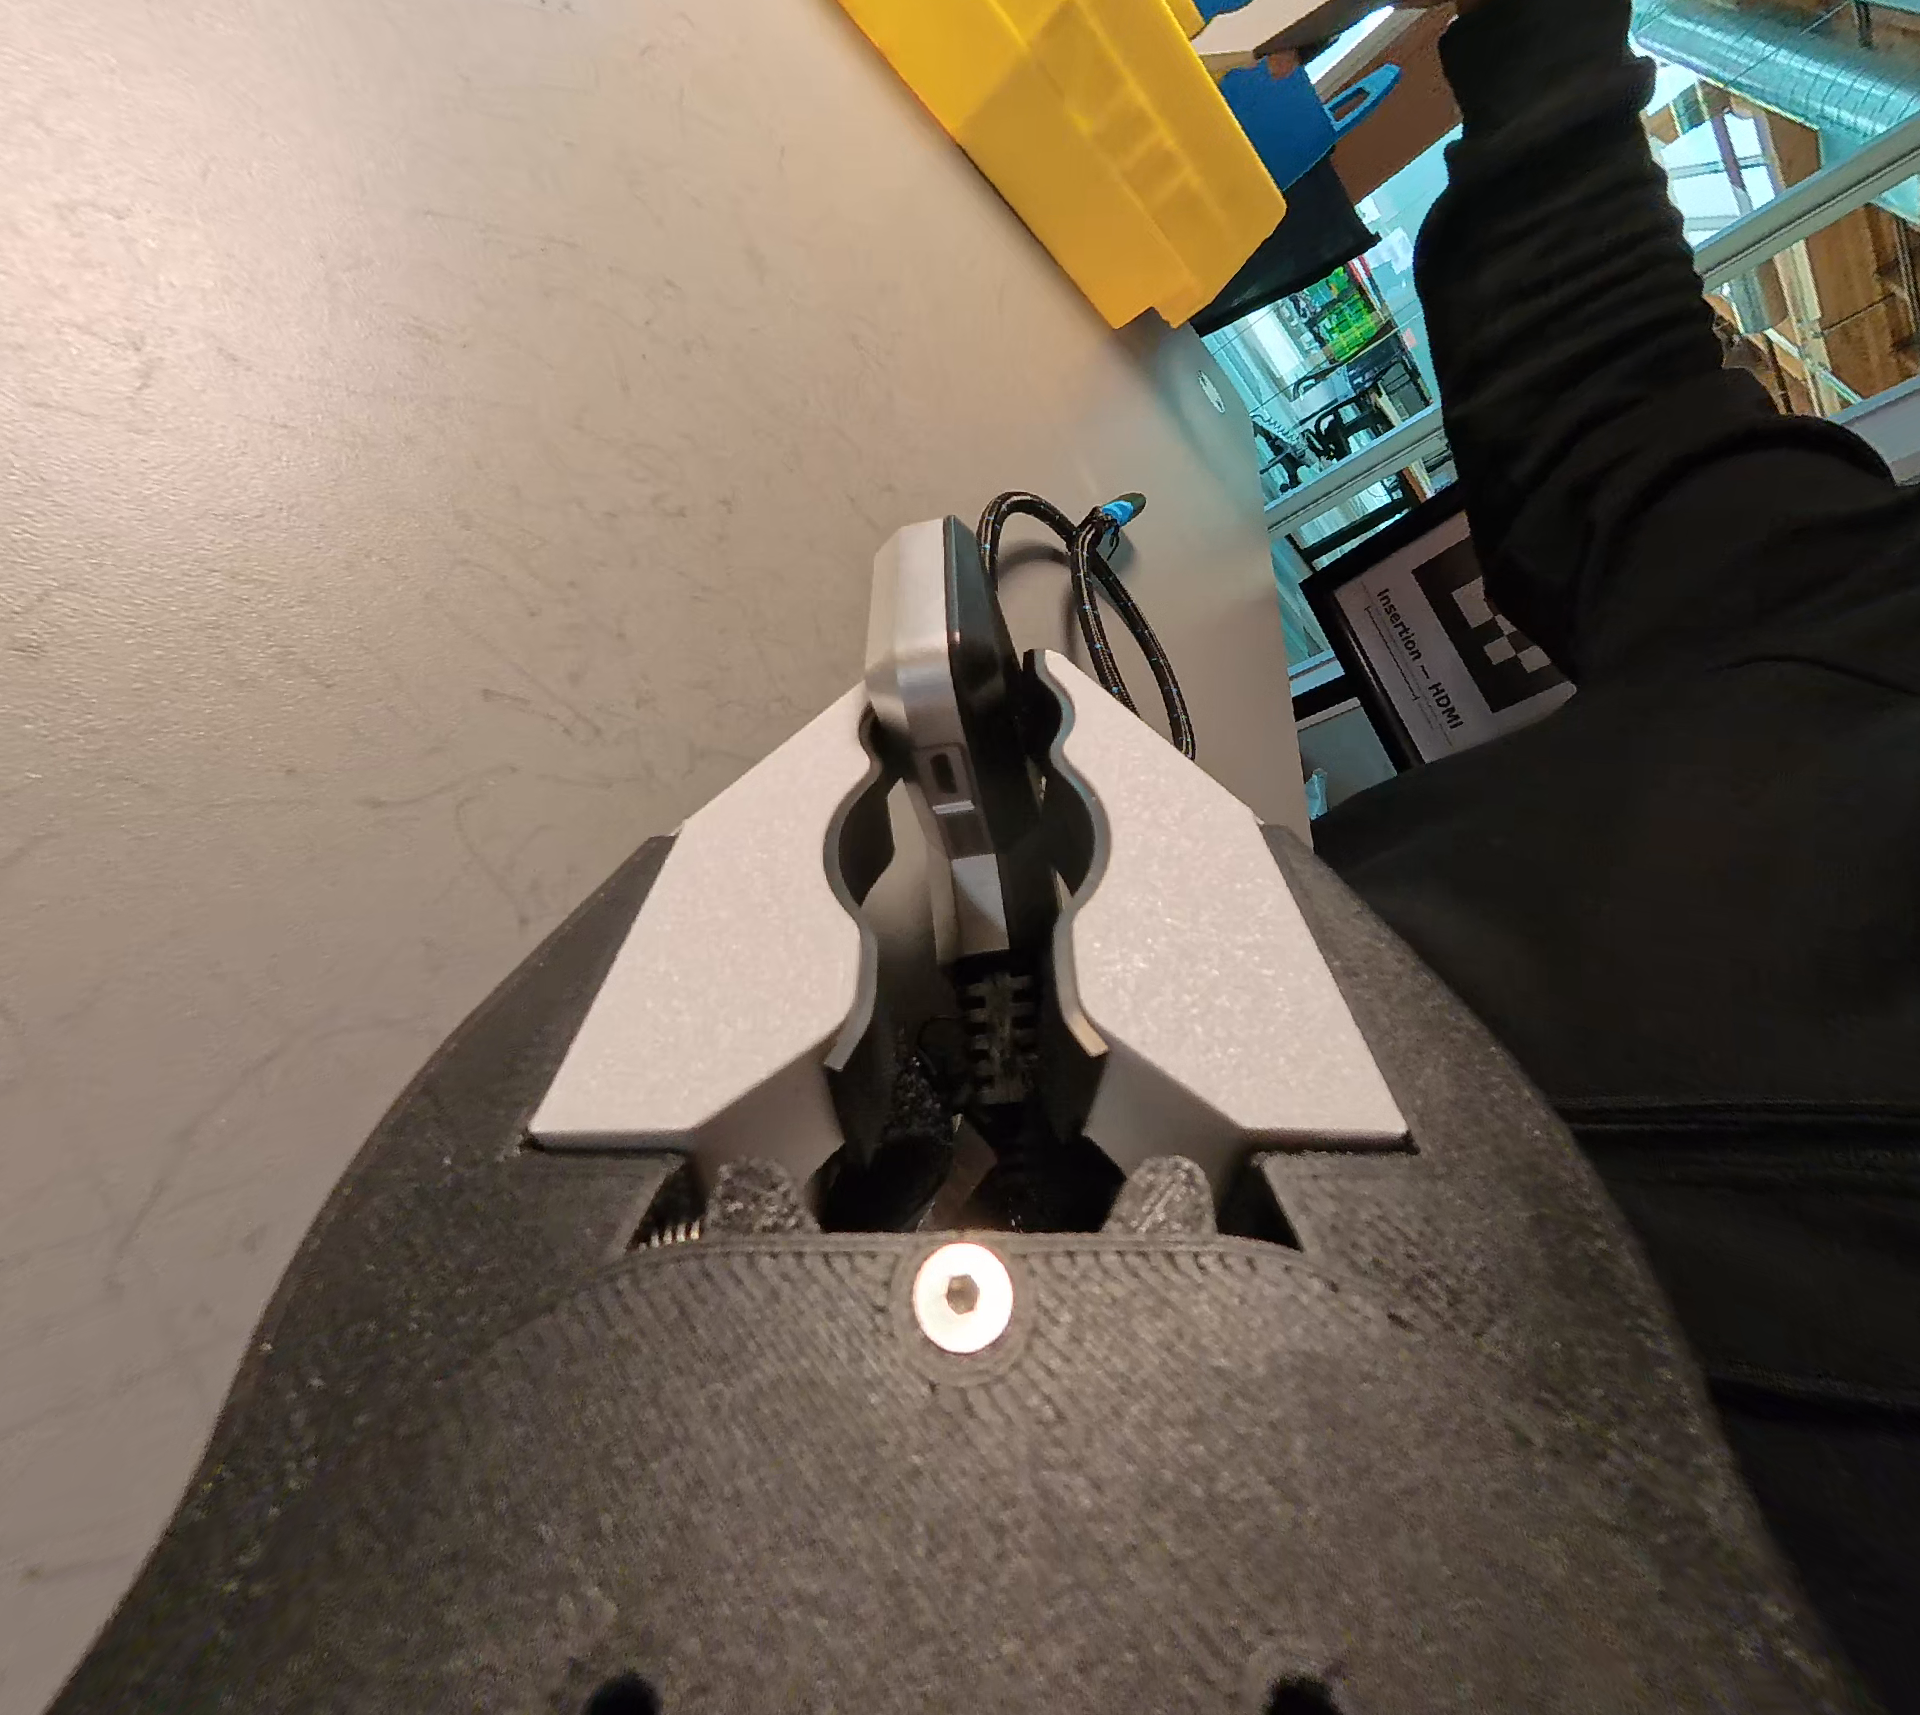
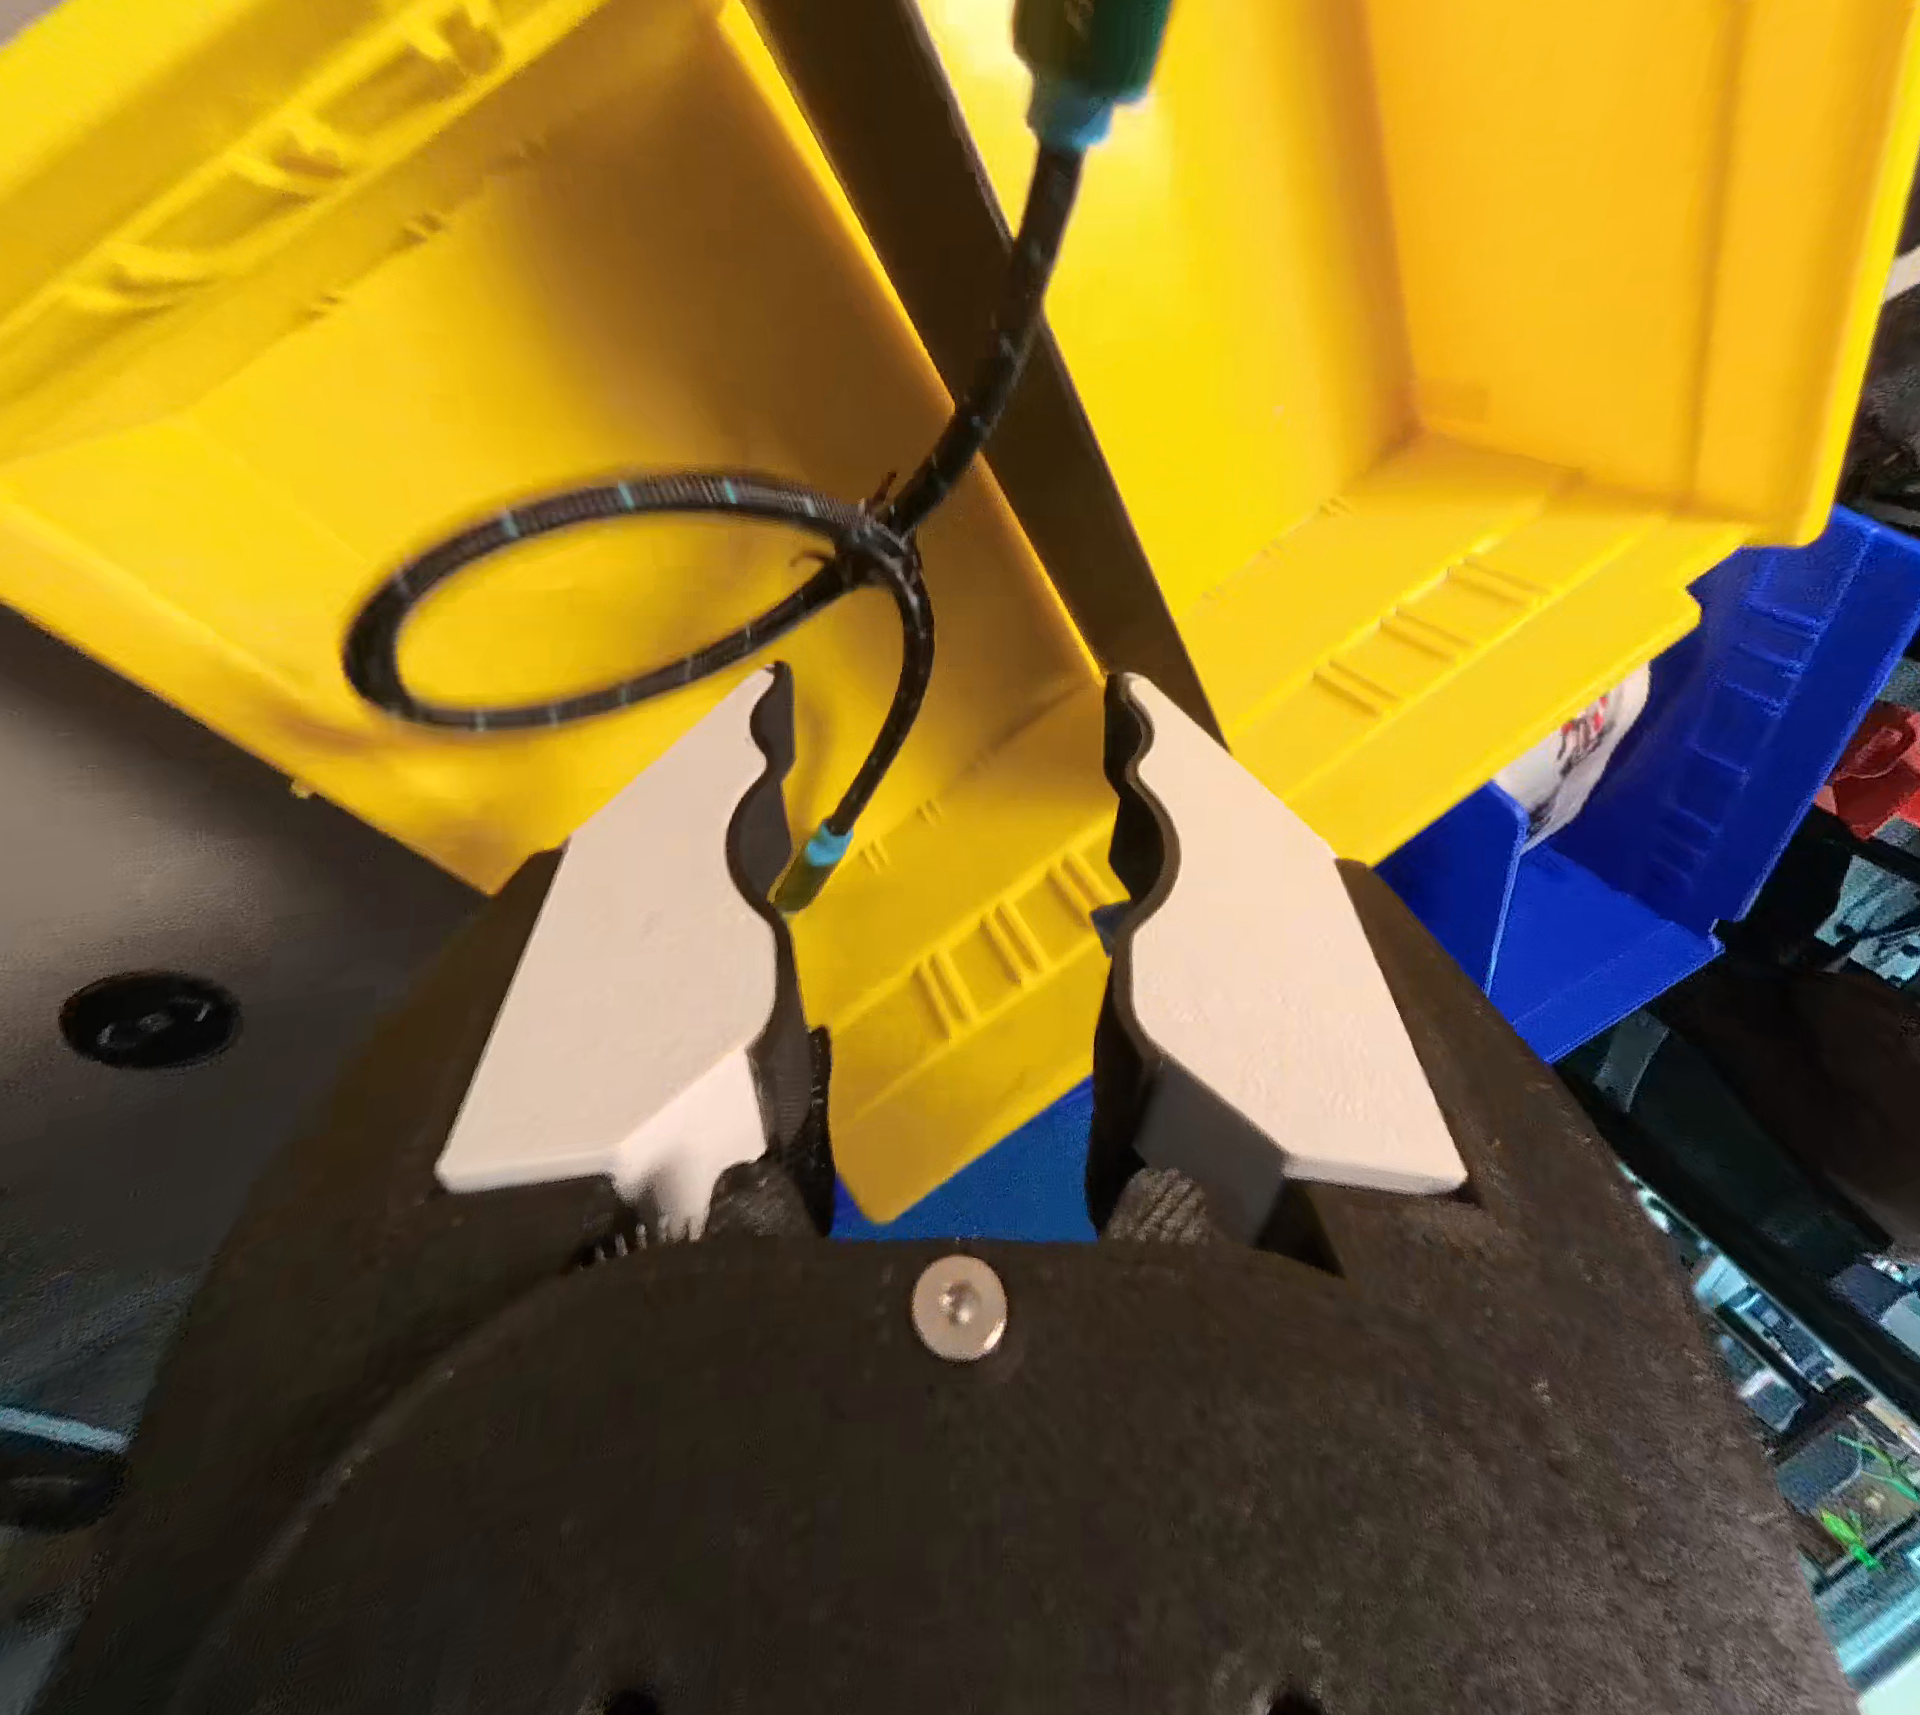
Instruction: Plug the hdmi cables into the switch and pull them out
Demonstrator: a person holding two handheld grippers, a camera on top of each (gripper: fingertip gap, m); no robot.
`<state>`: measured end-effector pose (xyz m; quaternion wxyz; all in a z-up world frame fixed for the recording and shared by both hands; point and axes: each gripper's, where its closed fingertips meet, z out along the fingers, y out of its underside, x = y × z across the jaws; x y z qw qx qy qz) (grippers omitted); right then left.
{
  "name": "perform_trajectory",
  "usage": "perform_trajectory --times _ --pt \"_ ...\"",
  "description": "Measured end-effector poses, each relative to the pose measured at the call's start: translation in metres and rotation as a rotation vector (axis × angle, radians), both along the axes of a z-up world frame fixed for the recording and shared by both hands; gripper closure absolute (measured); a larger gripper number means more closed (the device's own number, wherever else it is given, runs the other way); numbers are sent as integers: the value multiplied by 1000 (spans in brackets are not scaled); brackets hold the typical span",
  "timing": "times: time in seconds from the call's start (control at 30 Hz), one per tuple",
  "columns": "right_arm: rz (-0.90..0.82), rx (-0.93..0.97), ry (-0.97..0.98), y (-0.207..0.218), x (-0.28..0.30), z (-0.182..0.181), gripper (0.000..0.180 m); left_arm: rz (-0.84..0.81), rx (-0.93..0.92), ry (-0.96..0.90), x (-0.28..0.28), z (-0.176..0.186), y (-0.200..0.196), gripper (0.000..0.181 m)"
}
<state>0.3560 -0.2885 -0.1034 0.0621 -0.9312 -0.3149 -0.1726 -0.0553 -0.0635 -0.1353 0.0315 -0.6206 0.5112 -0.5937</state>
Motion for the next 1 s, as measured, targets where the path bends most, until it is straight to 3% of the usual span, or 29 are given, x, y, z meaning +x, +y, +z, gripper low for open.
perform_trajectory --times 0.13,0.27,0.37,0.47,0.77,0.93,1.0 --pt "-11 -29 -73 -14 9 7 116 0 1 0 0 0 0 158" --pt "-5 153 -122 10 -4 46 120 4 3 -6 0 1 1 158" --pt "73 307 -119 45 -51 74 130 18 0 -21 1 5 5 158" --pt "215 422 -50 87 -128 78 139 25 30 -37 -2 9 12 158" --pt "696 579 254 200 -356 15 140 77 57 -100 -8 23 35 159" --pt "827 482 200 229 -399 -34 136 41 34 -115 -13 25 34 159" --pt "851 495 161 236 -404 -42 147 14 27 -126 -15 27 32 160"
